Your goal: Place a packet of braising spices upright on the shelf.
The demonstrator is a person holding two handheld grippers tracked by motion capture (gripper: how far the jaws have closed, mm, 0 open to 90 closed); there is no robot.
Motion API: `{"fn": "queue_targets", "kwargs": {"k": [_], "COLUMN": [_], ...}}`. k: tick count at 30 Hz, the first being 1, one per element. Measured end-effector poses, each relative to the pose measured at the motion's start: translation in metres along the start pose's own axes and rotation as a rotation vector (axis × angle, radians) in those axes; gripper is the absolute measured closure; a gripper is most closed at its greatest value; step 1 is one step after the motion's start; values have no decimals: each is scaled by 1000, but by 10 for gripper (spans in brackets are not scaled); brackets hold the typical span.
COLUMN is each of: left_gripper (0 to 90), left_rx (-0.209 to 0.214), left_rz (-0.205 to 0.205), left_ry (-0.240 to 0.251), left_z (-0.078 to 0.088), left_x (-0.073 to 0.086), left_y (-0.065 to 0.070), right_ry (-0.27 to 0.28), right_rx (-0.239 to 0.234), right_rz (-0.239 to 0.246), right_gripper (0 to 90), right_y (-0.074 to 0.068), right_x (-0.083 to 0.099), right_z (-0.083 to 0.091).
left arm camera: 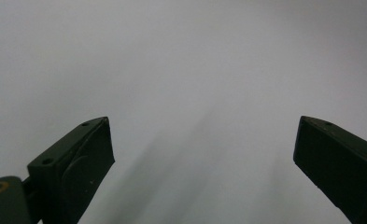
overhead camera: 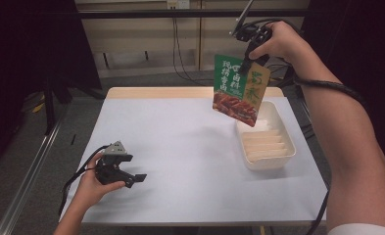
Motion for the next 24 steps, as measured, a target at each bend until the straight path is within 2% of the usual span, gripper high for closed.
{"fn": "queue_targets", "kwargs": {"k": [3,4,7,24], "left_gripper": [46,46,47,46], "left_rx": [-1,-2,-5,-10], "left_rz": [1,-1,0,6], "left_ry": [0,-1,-4,0], "left_z": [0,0,0,0], "left_x": [0,0,0,-1], "left_y": [0,0,0,-1], "right_ry": [-4,-9,-16,-33], "right_rx": [8,-2,13,30], "right_rz": [6,-2,-6,3], "right_gripper": [900,900,900,900], "right_y": [5,5,11,25], "right_x": [3,5,9,31], "right_z": [-1,-1,-1,-3]}}
Point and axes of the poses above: each handheld gripper's, and its own axes: z roughly backward along the jaws, x roughly out of its underside, y roughly to its right, the point moved 5 cm from there along -z, roughly forward along the jaws, and after that the axes turned 2 degrees about -x, right-handed, at the moved point
